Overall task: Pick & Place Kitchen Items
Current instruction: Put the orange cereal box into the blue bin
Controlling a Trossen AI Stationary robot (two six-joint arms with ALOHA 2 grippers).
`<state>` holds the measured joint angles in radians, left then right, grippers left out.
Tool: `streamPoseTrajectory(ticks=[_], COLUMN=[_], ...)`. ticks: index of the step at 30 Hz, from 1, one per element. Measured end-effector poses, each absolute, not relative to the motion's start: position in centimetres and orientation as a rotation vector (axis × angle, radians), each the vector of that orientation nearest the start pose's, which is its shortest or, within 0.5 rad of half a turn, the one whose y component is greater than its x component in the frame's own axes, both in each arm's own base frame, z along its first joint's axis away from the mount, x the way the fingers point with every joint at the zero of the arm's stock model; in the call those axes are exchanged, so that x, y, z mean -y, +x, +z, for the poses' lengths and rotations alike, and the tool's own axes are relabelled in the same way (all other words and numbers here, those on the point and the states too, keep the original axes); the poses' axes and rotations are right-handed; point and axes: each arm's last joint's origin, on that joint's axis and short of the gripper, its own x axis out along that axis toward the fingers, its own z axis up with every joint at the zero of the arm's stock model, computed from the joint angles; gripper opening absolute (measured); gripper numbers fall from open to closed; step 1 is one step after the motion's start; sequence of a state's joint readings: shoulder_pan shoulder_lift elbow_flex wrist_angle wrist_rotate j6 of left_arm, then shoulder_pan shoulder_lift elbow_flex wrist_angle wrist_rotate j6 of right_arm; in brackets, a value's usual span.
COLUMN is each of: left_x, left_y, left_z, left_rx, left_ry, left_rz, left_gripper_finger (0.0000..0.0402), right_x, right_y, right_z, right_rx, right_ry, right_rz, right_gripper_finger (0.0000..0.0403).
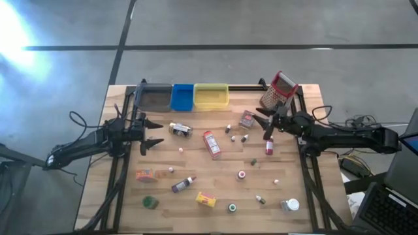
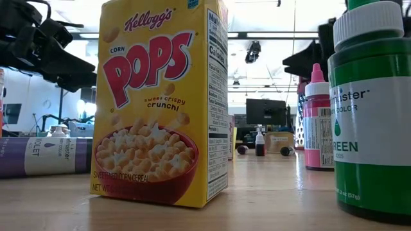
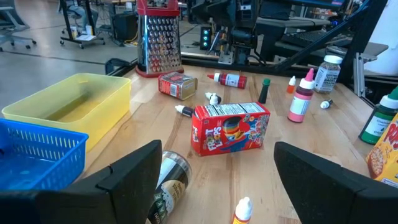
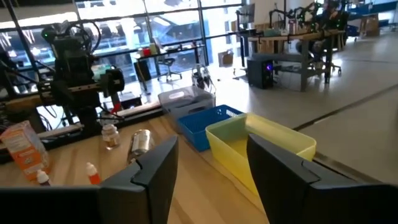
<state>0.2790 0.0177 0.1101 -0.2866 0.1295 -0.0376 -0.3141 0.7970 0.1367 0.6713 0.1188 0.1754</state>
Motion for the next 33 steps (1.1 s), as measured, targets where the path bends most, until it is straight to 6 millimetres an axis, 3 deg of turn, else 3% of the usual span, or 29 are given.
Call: streamPoseTrajectory(ticks=[8, 16, 26, 33], left_x=[-2.1, -2.1, -2.1, -2.1], left_y=[8.7, 8.7, 8.7, 8.7], left_z=[17.2, 17.2, 17.2, 17.2], left_rx=[-0.187, -0.187, -0.187, -0.188], left_ry=[-0.077, -0.077, -0.077, -0.077], left_rz=[0.153, 0.153, 0.152, 0.153], left_gripper_finger=[0.0317, 0.0317, 0.0317, 0.0317], right_x=[5.9, 6.2, 5.6, 4.6], right_y=[18.0, 19.8, 17.6, 14.7], right_z=[20.8, 23.6, 26.4, 27.7], right_rx=[-0.025, -0.248, -0.399, -0.323], right_ry=[0.13, 0.149, 0.121, 0.095], right_rz=[-0.341, -0.286, -0.291, -0.29], right_gripper_finger=[0.0164, 0.0138, 0.0077, 0.0038])
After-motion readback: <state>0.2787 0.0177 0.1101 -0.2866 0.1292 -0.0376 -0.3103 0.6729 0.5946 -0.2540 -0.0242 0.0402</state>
